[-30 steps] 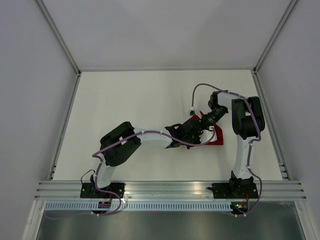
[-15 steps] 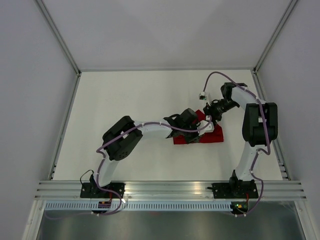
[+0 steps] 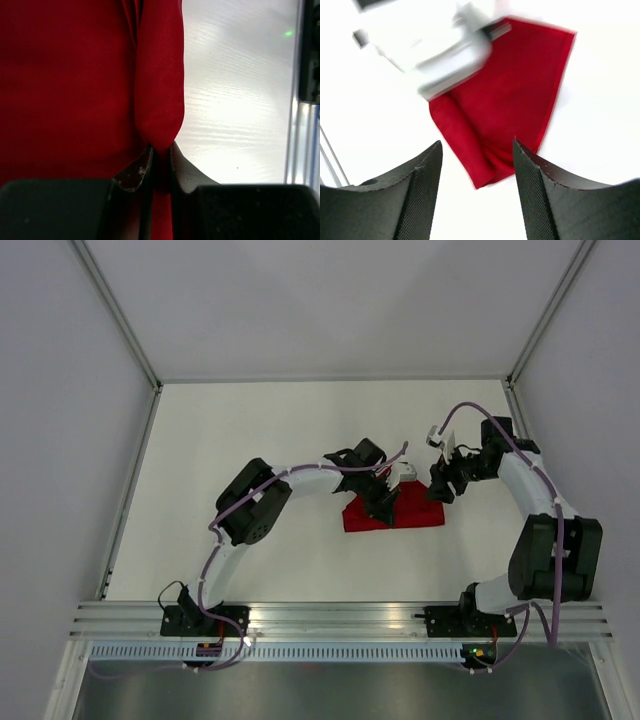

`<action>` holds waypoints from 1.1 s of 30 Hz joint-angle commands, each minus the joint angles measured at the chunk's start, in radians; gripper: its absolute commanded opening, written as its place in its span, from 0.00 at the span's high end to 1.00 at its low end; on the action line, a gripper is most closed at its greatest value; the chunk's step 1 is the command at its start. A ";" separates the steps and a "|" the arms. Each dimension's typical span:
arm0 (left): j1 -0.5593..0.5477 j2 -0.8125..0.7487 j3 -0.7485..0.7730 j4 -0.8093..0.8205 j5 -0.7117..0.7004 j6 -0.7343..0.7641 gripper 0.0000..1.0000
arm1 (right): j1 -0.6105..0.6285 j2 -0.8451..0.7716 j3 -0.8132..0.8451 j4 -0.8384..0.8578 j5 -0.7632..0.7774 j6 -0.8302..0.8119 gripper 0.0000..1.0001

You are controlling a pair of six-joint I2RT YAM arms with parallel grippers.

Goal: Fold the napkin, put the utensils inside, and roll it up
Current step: Roll the napkin with the utensil

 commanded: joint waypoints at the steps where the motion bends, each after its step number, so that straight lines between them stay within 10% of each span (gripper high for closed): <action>1: 0.021 0.099 0.013 -0.193 0.065 -0.085 0.98 | 0.037 -0.176 -0.153 0.234 0.045 -0.023 0.35; 9: 0.047 0.168 0.088 -0.262 0.172 -0.174 0.98 | 0.321 -0.427 -0.501 0.549 0.329 0.041 0.31; 26: 0.061 0.245 0.147 -0.296 0.260 -0.245 0.98 | 0.722 -0.384 -0.719 0.779 0.688 0.076 0.33; 33: 0.063 0.222 0.145 -0.300 0.281 -0.253 0.90 | 0.732 -0.332 -0.722 0.765 0.699 0.086 0.68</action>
